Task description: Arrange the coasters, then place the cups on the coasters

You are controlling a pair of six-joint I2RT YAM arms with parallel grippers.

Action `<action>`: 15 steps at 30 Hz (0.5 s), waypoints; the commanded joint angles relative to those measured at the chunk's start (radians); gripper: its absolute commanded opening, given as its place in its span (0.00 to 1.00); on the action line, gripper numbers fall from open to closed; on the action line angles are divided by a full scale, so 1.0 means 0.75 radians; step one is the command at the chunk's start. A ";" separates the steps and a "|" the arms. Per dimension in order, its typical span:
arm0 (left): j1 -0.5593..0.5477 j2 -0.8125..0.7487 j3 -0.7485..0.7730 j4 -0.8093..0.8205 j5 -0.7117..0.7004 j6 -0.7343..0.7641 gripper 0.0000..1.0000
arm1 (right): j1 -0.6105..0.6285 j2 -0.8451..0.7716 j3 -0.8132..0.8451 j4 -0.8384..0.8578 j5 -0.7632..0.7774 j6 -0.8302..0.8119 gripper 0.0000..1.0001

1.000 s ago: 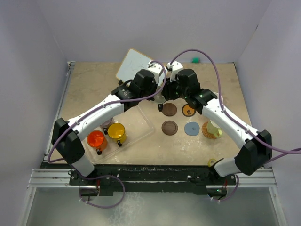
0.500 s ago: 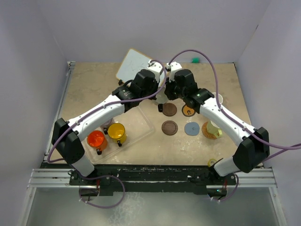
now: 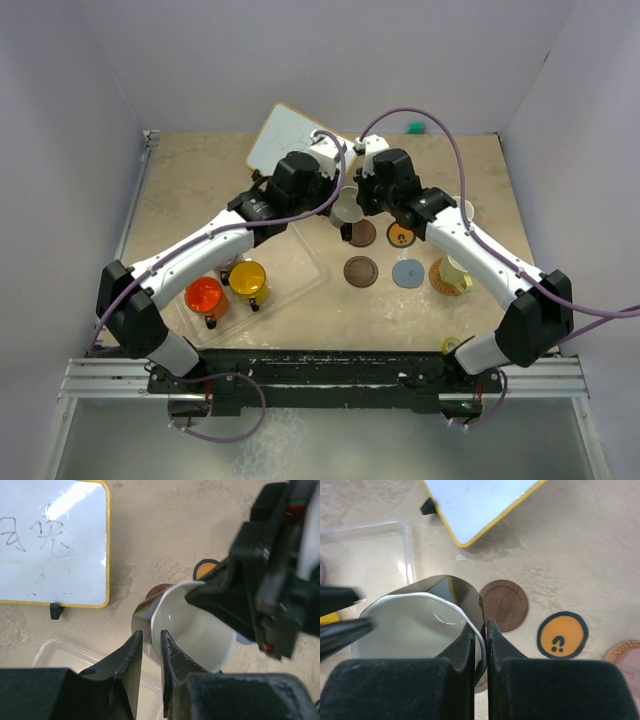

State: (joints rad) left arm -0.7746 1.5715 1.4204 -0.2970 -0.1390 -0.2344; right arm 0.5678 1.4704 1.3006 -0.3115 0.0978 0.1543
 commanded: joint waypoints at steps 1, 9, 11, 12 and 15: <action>-0.001 -0.159 -0.030 0.124 0.108 0.080 0.22 | -0.058 -0.076 -0.004 0.061 0.095 -0.034 0.00; 0.004 -0.244 -0.061 0.050 0.098 0.246 0.51 | -0.176 -0.108 -0.043 0.044 0.107 -0.093 0.00; 0.010 -0.253 -0.044 -0.043 0.077 0.311 0.53 | -0.238 -0.116 -0.055 0.031 0.082 -0.102 0.00; 0.020 -0.255 -0.033 -0.094 0.073 0.364 0.54 | -0.269 -0.119 -0.063 0.023 0.072 -0.108 0.00; 0.058 -0.273 -0.020 -0.197 0.056 0.458 0.55 | -0.347 -0.116 -0.078 0.000 0.056 -0.139 0.00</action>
State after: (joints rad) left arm -0.7658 1.4040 1.3788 -0.3386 -0.0765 -0.0219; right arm 0.3790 1.4460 1.2331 -0.3649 0.1532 0.0845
